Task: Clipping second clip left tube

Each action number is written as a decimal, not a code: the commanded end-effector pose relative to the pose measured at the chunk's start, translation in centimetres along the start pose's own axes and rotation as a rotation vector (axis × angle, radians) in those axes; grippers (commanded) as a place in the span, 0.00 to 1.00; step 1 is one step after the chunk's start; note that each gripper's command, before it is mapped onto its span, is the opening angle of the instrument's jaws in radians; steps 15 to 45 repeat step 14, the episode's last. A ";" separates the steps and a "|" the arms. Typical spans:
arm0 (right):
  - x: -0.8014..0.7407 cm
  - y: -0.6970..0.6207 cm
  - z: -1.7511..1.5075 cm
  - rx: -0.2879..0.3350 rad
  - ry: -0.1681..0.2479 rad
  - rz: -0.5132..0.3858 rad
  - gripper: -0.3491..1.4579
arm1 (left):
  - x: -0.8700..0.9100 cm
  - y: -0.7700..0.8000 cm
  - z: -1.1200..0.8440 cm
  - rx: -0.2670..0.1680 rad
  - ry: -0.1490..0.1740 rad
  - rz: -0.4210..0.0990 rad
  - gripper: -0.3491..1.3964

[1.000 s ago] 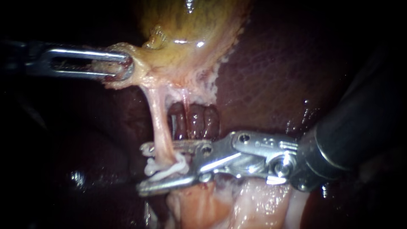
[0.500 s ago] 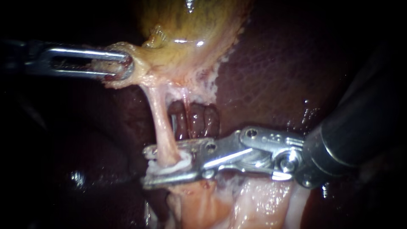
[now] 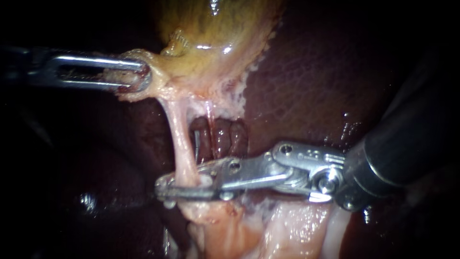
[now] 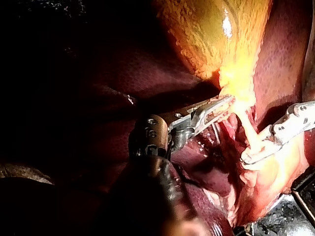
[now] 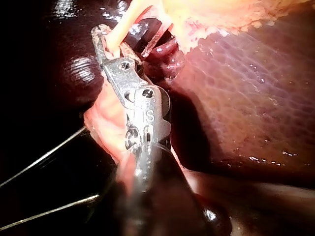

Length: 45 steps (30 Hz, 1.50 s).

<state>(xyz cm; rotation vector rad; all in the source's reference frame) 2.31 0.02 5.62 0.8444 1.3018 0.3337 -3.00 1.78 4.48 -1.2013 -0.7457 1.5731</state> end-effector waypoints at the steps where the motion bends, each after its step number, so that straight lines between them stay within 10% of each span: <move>1: 0.00 0.01 -0.01 0.003 0.000 0.006 0.00 | 0.00 0.00 0.00 0.000 0.000 0.000 0.00; 45: -0.02 0.05 -0.04 0.009 -0.050 0.043 0.00 | 0.01 -0.02 -0.01 -0.001 -0.001 0.000 0.00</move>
